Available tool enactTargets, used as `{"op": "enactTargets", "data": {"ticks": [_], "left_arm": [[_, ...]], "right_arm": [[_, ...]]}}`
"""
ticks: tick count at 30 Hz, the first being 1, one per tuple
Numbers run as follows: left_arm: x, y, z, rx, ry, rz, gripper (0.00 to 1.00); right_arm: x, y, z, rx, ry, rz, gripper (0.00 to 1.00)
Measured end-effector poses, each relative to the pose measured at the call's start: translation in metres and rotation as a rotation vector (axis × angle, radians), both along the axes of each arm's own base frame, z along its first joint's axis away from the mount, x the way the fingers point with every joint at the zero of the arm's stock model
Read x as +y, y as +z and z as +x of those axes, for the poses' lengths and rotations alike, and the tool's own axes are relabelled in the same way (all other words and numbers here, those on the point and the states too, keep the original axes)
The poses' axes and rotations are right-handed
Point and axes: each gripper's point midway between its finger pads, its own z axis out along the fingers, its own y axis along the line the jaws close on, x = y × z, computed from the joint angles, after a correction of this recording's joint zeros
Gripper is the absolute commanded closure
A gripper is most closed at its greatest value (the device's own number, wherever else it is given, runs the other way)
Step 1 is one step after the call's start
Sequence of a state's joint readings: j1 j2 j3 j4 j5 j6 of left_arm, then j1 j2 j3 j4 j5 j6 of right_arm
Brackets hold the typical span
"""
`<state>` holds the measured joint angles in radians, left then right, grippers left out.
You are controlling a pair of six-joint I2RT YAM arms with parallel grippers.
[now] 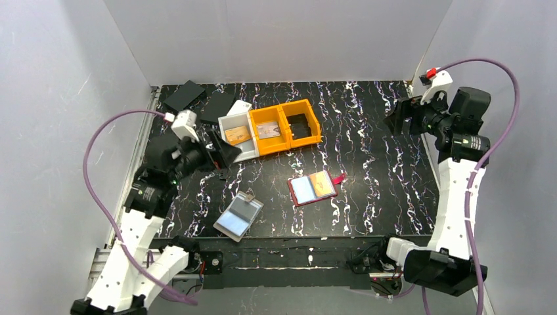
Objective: Take the credit cards out of the card holder
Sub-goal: Reset both arms
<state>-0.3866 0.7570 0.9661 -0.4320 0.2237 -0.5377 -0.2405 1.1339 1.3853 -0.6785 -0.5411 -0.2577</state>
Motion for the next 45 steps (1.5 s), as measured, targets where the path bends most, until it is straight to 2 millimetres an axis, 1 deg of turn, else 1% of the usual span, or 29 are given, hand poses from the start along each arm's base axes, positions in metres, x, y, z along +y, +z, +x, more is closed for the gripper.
{"op": "enactTargets", "data": {"ticks": [2,4,6,7,8,9,10,12,14,16,19,23,30,35,41,45], "left_arm": [[0.019,0.006,0.015,0.025,0.059,-0.017,0.02],[0.035,0.011,0.025,0.052,0.106,-0.034,0.02],[0.045,0.02,0.028,0.065,0.126,-0.041,0.02],[0.045,0.026,0.026,0.061,0.122,-0.041,0.02],[0.046,0.036,0.023,0.046,0.114,-0.04,0.02],[0.045,0.048,0.02,0.027,0.104,-0.039,0.02],[0.045,0.059,0.017,0.003,0.097,-0.037,0.02],[0.045,0.082,0.01,-0.058,0.084,-0.038,0.02],[0.045,0.093,0.001,-0.095,0.077,-0.04,0.02],[0.045,0.095,-0.006,-0.102,0.074,-0.043,0.02],[0.044,0.094,-0.011,-0.094,0.07,-0.047,0.02],[0.044,0.087,-0.011,-0.069,0.071,-0.048,0.02],[0.044,0.079,-0.014,-0.048,0.07,-0.045,0.02],[0.043,0.079,-0.016,-0.052,0.065,-0.047,0.02],[0.042,0.075,-0.018,-0.042,0.056,-0.049,0.02],[0.041,0.075,-0.019,-0.044,0.05,-0.052,0.02]], "right_arm": [[-0.001,0.009,-0.005,-0.003,-0.048,0.03,0.02],[-0.004,0.023,-0.008,-0.014,-0.092,0.051,0.02],[-0.009,0.046,-0.008,-0.051,-0.139,0.057,0.02],[-0.01,0.056,-0.009,-0.069,-0.154,0.058,0.02],[-0.012,0.069,-0.011,-0.091,-0.171,0.058,0.02],[-0.012,0.077,-0.012,-0.106,-0.179,0.058,0.02],[-0.013,0.089,-0.014,-0.13,-0.192,0.059,0.02],[-0.014,0.101,-0.018,-0.15,-0.207,0.065,0.02],[-0.016,0.108,-0.021,-0.157,-0.23,0.071,0.02],[-0.019,0.107,-0.022,-0.142,-0.254,0.075,0.02],[-0.022,0.099,-0.023,-0.111,-0.281,0.08,0.02],[-0.022,0.089,-0.024,-0.082,-0.295,0.096,0.02],[-0.021,0.086,-0.024,-0.072,-0.308,0.13,0.02],[-0.021,0.078,-0.023,-0.06,-0.315,0.138,0.02],[-0.023,0.067,-0.02,-0.038,-0.335,0.151,0.02],[-0.025,0.063,-0.017,-0.035,-0.342,0.155,0.02]]}}
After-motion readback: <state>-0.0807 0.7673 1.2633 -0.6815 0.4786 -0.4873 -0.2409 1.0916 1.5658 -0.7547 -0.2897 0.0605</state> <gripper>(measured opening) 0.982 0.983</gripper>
